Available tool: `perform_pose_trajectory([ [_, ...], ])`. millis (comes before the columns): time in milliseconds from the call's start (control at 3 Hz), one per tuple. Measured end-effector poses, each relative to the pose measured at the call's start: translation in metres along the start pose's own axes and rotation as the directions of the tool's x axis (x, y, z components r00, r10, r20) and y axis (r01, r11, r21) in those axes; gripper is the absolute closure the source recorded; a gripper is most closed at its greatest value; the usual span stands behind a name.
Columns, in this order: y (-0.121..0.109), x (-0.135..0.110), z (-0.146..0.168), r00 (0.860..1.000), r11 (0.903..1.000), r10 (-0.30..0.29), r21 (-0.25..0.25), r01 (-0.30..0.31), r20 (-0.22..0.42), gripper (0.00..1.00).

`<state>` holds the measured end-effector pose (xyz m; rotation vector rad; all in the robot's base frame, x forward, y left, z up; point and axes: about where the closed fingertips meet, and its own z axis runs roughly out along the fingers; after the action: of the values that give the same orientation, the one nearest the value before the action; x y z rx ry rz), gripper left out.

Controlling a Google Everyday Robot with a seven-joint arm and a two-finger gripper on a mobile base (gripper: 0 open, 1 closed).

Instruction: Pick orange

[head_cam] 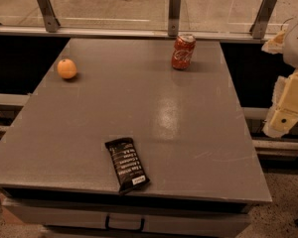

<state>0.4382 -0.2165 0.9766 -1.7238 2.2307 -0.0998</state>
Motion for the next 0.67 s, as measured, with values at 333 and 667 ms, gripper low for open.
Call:
perform_pose_trajectory([
  [333,0.0,0.0,0.0,1.0,1.0,0.0,0.0,0.0,0.0,0.0],
  [667,-0.004,-0.027,0.014,0.998,0.9995,-0.019,-0.022,0.021,0.056,0.0],
])
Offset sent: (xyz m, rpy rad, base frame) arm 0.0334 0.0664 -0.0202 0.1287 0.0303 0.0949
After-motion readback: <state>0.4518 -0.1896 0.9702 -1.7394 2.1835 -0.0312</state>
